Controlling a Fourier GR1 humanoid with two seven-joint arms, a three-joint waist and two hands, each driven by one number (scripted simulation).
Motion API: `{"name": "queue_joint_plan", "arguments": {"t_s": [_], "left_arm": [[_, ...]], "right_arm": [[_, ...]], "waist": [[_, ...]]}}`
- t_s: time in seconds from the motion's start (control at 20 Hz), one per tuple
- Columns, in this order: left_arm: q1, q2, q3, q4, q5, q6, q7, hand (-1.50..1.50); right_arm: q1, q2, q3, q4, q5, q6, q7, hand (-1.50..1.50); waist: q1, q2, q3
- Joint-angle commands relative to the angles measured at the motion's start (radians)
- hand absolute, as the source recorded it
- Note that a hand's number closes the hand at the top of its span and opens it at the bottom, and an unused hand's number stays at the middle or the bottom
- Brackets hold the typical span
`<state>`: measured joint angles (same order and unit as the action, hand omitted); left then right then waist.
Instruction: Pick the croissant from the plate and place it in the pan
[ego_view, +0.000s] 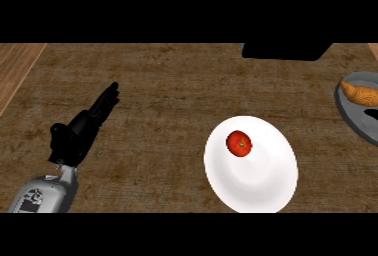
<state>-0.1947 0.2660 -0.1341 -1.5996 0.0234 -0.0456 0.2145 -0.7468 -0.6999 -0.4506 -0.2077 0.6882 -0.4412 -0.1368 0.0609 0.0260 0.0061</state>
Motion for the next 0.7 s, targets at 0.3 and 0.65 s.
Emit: {"name": "queue_joint_plan", "arguments": {"t_s": [0.3,0.65], "left_arm": [[0.011,0.003,0.015,-0.005,0.01,-0.011,-0.007,0.0],[0.03,0.005,0.011,0.012,-0.014,-0.006,-0.025,0.0]], "right_arm": [[0.003,-0.009,-0.231,-0.022,-0.241,0.076,-0.251,-1.5],[0.043,-0.077,-0.372,-0.004,-0.397,0.311,-0.374,-1.5]], "waist": [[-0.008,0.002,0.007],[-0.025,0.002,0.005]]}}
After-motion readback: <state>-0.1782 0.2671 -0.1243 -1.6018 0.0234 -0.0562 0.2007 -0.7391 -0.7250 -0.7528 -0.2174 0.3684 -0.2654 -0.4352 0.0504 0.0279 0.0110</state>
